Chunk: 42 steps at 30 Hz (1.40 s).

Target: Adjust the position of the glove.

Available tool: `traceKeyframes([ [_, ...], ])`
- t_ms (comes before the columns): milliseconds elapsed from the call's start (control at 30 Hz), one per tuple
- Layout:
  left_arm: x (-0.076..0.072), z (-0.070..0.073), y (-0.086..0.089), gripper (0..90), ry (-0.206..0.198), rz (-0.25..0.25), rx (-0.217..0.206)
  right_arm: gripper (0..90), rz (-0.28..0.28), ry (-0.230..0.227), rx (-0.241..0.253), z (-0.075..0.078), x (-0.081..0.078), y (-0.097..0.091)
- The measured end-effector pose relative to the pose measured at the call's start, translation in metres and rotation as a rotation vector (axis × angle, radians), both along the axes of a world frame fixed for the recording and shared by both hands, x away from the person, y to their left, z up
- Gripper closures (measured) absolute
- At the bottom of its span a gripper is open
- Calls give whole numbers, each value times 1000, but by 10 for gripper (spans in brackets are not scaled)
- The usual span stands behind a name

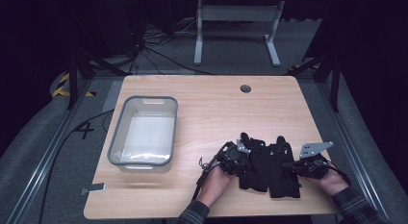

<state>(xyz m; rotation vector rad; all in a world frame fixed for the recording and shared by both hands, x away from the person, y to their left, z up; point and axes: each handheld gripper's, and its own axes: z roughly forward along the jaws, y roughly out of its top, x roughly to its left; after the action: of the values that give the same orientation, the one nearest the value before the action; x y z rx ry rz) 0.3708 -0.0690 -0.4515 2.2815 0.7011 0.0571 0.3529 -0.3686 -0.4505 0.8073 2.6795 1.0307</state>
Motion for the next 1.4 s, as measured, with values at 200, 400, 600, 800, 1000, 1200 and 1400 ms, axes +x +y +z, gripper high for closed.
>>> traceKeyframes([
  [200, -3, 11, 9, 823, 11, -4, -8, 900, -6, -1, 0, 0, 2, 3],
  [400, -3, 13, 15, 823, 33, 5, 2, 900, -19, -9, -3, 0, 4, 3],
  [600, -3, 13, 13, 822, 34, 3, 12, 900, -21, -14, -3, 0, 5, 7],
  [800, -4, 15, 13, 821, 30, 5, 8, 900, -4, -17, -4, -1, 7, 14],
  [1000, -3, 20, 19, 820, 32, 3, -17, 900, 3, -5, 13, -1, 11, 19],
  [1200, -2, 30, 23, 820, 17, 9, -28, 900, 21, -9, 11, -2, 16, 27],
  [1400, 0, 36, 24, 819, 17, 12, -47, 900, 35, -7, 22, -3, 23, 37],
])
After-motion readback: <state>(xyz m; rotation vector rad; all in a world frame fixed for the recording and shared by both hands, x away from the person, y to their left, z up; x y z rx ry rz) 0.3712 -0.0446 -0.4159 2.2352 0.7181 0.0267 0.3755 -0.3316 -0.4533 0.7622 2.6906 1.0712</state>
